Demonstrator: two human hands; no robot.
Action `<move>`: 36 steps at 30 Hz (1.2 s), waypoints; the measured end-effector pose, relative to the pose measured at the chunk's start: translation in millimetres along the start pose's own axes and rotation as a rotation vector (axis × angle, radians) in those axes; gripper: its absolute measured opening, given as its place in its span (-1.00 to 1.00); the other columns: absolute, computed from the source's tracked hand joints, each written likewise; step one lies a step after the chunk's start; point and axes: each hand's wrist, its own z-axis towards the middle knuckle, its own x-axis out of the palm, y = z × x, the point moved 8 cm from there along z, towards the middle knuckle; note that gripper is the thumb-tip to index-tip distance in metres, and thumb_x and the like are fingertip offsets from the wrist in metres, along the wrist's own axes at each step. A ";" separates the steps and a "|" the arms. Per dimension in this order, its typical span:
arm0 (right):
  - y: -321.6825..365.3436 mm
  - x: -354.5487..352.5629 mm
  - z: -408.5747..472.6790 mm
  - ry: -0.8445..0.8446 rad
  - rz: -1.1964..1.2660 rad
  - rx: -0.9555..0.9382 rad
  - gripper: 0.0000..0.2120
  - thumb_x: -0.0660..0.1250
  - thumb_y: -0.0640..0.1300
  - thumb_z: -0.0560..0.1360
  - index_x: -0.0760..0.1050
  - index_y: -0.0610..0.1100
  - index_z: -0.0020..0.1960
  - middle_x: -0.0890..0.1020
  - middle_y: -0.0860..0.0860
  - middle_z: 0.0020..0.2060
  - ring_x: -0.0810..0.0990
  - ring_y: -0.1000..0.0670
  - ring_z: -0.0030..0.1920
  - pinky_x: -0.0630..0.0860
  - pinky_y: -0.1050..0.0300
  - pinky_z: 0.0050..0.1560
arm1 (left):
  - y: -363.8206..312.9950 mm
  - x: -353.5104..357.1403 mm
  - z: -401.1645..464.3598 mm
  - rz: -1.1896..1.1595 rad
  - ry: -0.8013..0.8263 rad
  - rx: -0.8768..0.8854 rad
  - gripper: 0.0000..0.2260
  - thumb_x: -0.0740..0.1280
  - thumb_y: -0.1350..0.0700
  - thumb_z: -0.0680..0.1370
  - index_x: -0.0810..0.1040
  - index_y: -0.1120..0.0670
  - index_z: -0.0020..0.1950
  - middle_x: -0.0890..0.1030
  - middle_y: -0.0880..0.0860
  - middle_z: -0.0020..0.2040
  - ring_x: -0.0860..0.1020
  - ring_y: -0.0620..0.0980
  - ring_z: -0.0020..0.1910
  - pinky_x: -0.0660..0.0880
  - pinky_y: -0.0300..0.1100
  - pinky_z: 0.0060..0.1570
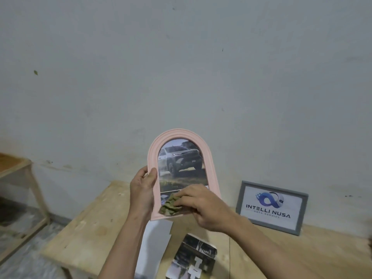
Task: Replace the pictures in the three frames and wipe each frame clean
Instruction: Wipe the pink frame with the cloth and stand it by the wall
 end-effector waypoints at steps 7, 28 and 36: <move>-61.7 -115.5 3.2 -0.520 -0.059 0.253 -0.57 0.13 -0.19 0.37 0.62 -0.07 0.15 0.65 -0.01 0.08 0.56 -0.11 0.06 0.46 -0.13 0.09 | 4.2 -4.5 0.7 0.070 0.036 -0.139 -0.84 0.24 0.06 0.68 0.57 0.04 0.18 0.71 0.17 -0.02 0.70 0.18 -0.12 0.65 0.09 -0.14; -54.4 -122.3 28.7 -0.716 0.169 0.452 -0.58 0.28 -0.44 0.43 0.59 -0.13 0.21 0.60 -0.02 0.21 0.51 0.00 0.24 0.35 0.20 0.33 | -9.5 25.7 -30.8 0.026 0.096 -0.053 -0.85 0.29 0.09 0.65 0.61 0.03 0.16 0.73 0.15 -0.07 0.71 0.21 -0.11 0.66 0.16 -0.09; 2.8 -3.4 -0.3 -0.329 0.143 0.155 -0.63 0.27 -0.30 0.44 0.59 -0.13 0.22 0.48 0.05 0.35 0.28 0.13 0.45 0.12 0.06 0.53 | -9.3 24.4 -24.2 -0.142 -0.011 -0.060 -0.88 0.32 0.21 0.62 0.65 0.15 0.07 0.70 0.23 -0.08 0.63 0.16 -0.13 0.56 0.05 -0.04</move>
